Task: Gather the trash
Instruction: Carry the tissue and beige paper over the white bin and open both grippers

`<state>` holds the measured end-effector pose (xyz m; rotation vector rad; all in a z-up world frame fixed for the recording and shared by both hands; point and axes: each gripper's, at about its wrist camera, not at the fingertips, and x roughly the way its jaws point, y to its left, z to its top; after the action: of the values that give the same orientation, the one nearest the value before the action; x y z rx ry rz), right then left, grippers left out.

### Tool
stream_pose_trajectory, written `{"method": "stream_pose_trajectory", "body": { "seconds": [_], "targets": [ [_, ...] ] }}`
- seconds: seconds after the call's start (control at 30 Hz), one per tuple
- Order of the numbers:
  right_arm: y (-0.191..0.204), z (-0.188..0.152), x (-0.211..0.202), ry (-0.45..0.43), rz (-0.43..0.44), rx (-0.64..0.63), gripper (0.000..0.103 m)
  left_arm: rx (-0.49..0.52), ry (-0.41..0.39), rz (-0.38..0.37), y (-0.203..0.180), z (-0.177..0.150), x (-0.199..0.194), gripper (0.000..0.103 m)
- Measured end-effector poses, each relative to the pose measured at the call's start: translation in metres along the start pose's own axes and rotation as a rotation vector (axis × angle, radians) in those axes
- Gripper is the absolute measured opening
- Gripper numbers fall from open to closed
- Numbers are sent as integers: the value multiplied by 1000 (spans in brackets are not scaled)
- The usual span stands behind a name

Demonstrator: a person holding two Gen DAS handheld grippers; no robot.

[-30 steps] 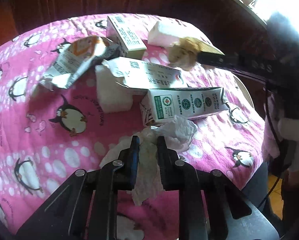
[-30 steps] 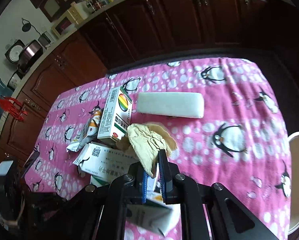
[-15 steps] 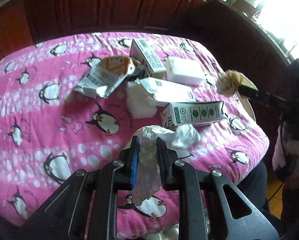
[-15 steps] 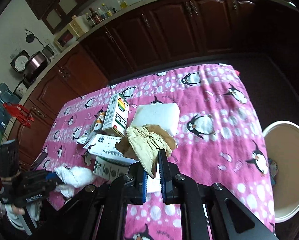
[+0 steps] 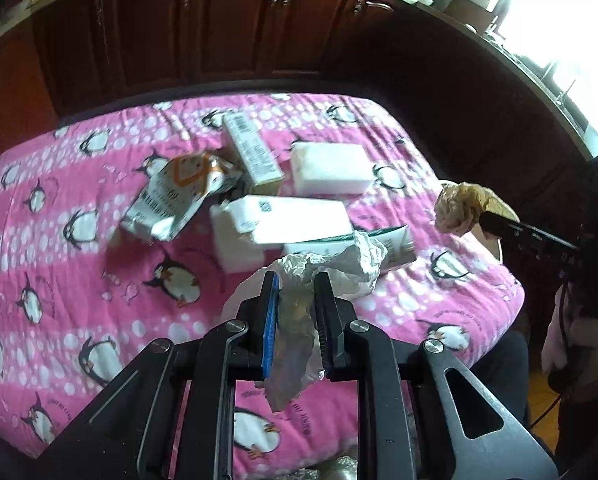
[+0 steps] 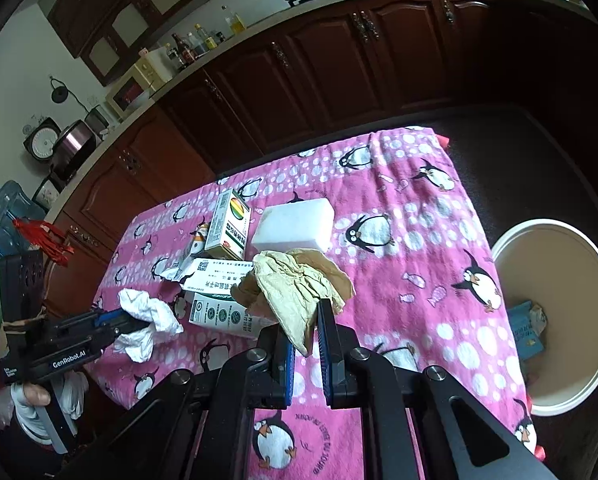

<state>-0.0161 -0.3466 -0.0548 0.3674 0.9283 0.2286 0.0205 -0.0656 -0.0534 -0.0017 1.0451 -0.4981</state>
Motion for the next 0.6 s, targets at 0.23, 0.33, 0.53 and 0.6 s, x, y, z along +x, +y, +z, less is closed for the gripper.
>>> {"method": "stream_pose_trajectory", "body": {
  "seconds": [0.23,0.33,0.53,0.6],
  "targets": [
    [-12,-4,-12,-20,-8,27,9,28,-18,-25,-23,15,0,15],
    [-18,-4,-16,-30,-13,43,9,38,-19,-37,-33,20,4,15],
    [-32,-7,-25,-46,-29,72,9,70,-13,-59,-54,33,14,15],
    [-39,-7,-29,-53,-40,84,9,84,-9,-68,-61,37,18,15]
  ]
}}
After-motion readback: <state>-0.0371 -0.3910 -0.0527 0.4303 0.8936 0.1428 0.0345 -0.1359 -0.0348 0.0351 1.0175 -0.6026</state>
